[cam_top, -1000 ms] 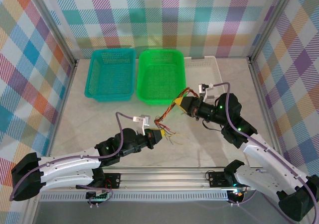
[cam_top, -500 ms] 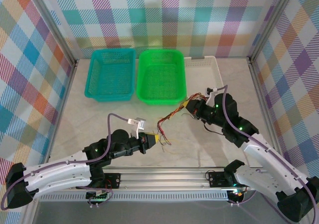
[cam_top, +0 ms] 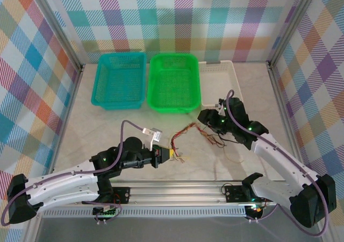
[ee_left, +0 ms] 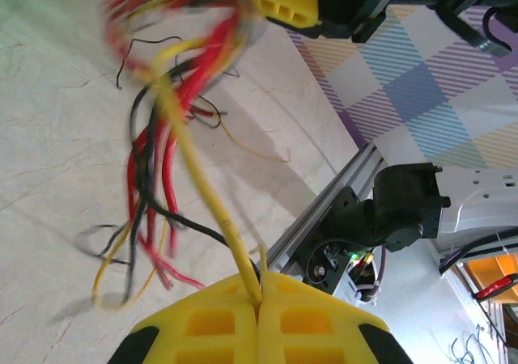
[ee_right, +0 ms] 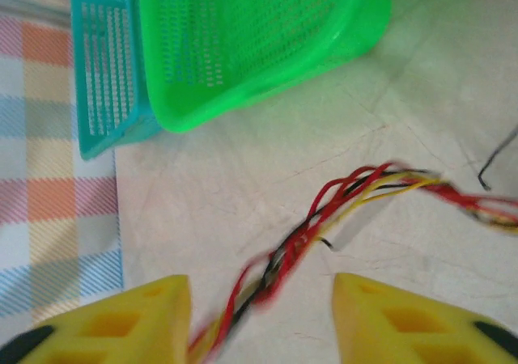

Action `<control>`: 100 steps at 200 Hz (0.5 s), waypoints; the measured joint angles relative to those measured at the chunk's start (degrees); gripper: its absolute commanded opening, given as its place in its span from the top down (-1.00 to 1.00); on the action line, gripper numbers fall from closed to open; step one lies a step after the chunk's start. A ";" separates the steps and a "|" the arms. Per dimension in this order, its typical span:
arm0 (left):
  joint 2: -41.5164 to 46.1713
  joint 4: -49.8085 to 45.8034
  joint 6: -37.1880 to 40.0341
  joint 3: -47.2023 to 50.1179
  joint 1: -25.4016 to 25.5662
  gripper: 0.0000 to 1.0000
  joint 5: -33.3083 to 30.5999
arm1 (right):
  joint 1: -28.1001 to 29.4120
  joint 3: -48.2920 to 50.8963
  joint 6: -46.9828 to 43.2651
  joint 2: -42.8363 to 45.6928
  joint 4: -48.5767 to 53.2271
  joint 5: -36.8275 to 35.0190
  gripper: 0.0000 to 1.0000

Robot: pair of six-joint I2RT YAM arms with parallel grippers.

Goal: Untangle the cables

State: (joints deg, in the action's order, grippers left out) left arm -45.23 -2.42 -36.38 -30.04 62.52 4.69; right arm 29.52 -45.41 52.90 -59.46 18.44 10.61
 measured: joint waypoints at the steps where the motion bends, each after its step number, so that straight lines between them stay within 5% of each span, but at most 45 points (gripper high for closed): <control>1: -0.07 0.07 0.00 -0.07 -0.02 1.00 0.00 | 0.00 0.07 -0.11 0.00 -0.07 0.07 -0.17; 100: -9.46 5.84 0.76 -3.67 -3.43 1.00 6.08 | 1.79 14.78 -2.45 0.35 -25.07 17.90 -0.07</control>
State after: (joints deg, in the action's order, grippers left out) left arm -54.70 3.42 -35.62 -33.71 59.09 10.76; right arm 31.31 -30.63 50.46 -59.11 -6.63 28.51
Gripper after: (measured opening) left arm 0.047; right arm 0.549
